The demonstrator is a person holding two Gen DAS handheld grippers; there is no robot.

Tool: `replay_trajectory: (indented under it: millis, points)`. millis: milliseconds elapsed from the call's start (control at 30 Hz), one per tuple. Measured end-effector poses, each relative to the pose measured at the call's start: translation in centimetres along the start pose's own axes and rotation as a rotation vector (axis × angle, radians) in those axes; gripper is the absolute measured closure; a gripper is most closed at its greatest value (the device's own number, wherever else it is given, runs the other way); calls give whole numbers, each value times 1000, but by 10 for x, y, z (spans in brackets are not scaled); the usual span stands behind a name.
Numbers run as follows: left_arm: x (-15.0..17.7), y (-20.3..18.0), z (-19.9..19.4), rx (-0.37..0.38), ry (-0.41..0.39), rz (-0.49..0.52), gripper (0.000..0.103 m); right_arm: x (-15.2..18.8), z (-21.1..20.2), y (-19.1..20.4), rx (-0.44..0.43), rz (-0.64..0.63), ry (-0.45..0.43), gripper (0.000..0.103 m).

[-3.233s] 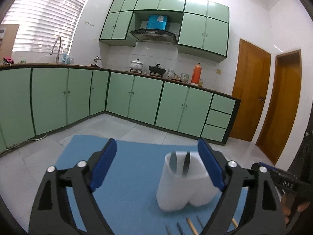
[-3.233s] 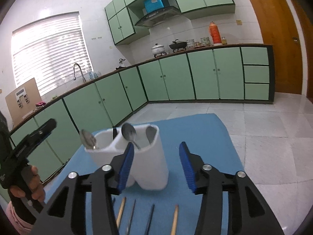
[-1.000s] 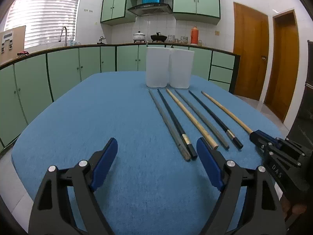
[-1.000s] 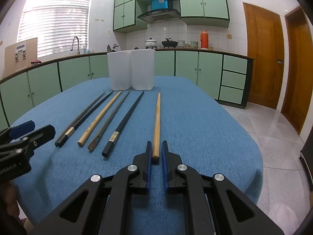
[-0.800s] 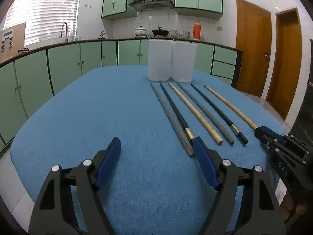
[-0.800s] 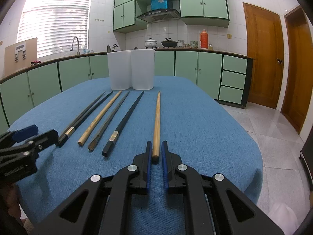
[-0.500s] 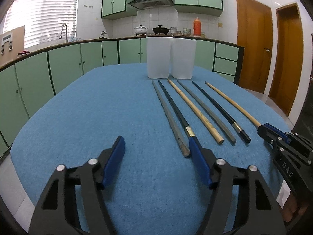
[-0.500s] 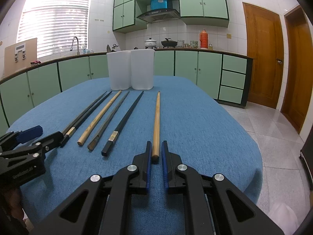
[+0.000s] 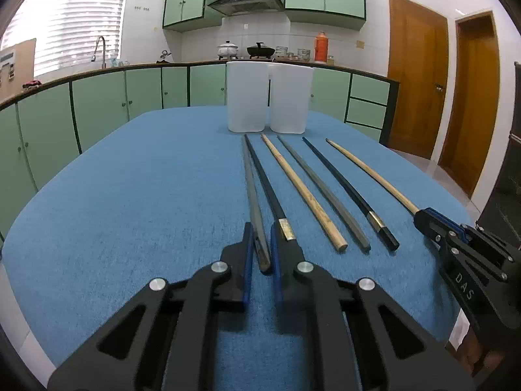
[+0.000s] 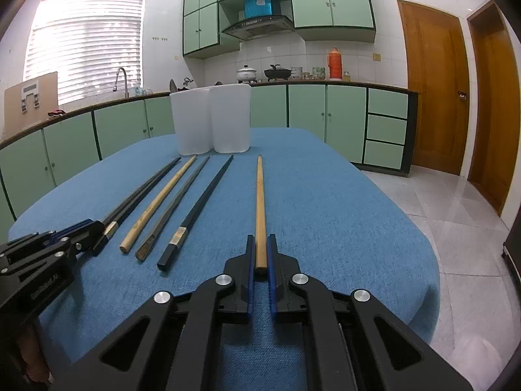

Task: Organize utensils
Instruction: 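Grasp a wooden chopstick with the right tool while the left tool grasps a black chopstick, then lower both chopsticks into the white caddy and open both tools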

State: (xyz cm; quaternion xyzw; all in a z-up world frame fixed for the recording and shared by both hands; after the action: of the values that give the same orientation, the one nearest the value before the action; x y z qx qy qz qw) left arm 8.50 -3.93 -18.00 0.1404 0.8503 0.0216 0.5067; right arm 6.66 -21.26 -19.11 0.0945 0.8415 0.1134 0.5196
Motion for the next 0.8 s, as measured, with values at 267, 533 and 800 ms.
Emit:
replay_trajectory:
  millis: [267,533,800]
  points:
    - [-11,9,-10,-20,-23,-19,96,-14,-7,-6,0,30,-10,96]
    - [-50,24,-39,-51,-134,0,97,-56,-30,-2,-30,8,-86,96]
    - [-108,39,-65,-50,-256,18,97,-115,-45,7,-125,33,-124,96]
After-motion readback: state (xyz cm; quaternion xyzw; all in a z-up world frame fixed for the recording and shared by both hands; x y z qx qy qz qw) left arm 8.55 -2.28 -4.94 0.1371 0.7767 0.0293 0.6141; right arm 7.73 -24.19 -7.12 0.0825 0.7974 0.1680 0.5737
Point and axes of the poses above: each gripper's, at about its wrist camera, not at the fingertips, and z roughly the way its jaws point, y to its left, x to its underside, the point moved 8 cm from there along z, roughly the way its jaws point, and after that the axes turned 15 degrees about z, right-handed, at the moved point
